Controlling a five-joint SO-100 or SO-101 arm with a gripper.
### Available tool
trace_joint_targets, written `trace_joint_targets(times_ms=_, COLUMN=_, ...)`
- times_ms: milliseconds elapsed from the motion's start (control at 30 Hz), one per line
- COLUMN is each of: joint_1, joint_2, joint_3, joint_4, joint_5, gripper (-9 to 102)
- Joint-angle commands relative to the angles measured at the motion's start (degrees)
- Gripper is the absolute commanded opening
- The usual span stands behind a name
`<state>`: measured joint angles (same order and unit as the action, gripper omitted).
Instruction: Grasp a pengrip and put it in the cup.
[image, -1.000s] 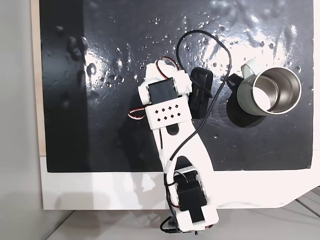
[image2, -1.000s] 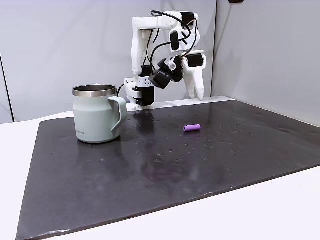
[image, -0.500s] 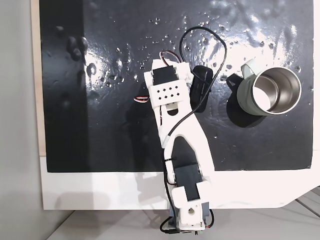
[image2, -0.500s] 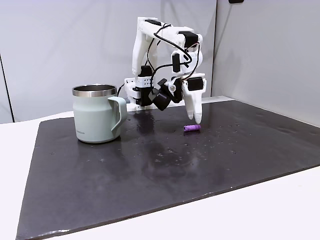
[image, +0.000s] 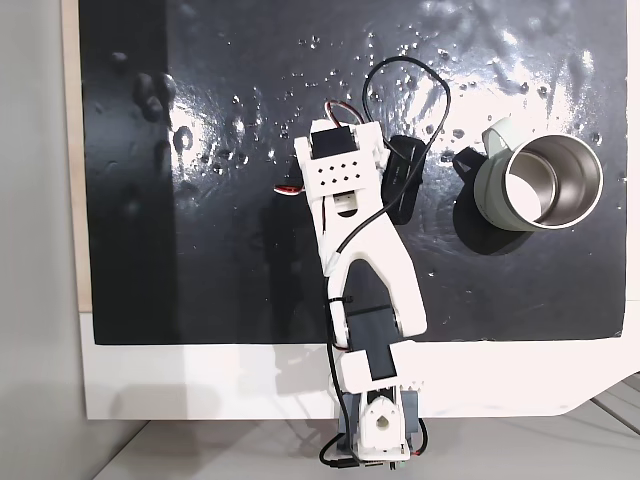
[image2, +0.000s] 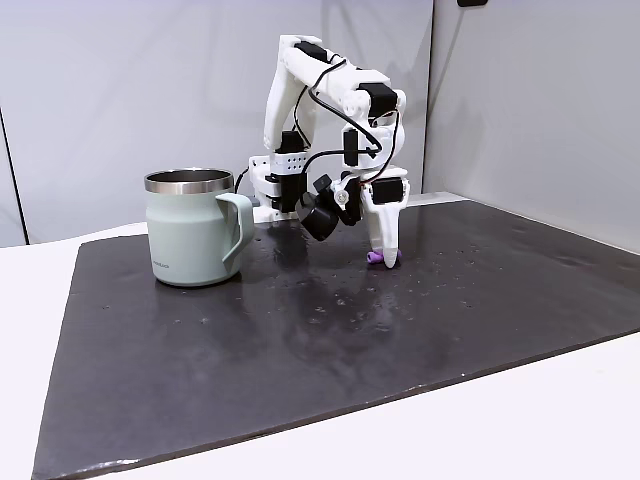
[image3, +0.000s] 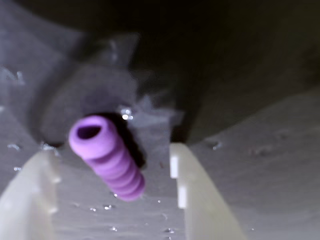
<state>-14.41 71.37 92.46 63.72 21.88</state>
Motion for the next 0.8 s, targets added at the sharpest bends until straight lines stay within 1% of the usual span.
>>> trace_joint_targets(times_ms=0, joint_1=1.6, joint_2=-0.4, joint_3=-0.2, joint_4=-1.7, joint_5=-0.7, gripper=16)
trace_joint_targets(times_ms=167, joint_1=2.2, joint_2=-1.2, joint_3=-0.2, joint_4=-1.8, joint_5=-1.1, gripper=0)
trace_joint_targets(times_ms=333, joint_1=3.3, joint_2=1.0, joint_3=-1.1, joint_4=0.2, joint_5=-1.2, gripper=0)
trace_joint_targets(times_ms=467, joint_1=3.3, joint_2=5.5, joint_3=-6.7, joint_4=8.3, joint_5=-1.3, gripper=0)
trace_joint_targets(times_ms=700, joint_1=3.3, joint_2=11.6, joint_3=-28.3, joint_4=30.8, joint_5=-1.0, gripper=0)
trace_joint_targets(times_ms=733, joint_1=3.2, joint_2=12.4, joint_3=-31.0, joint_4=32.9, joint_5=-1.1, gripper=0)
trace_joint_targets(times_ms=767, joint_1=3.2, joint_2=15.1, joint_3=-30.6, joint_4=32.6, joint_5=-2.0, gripper=0)
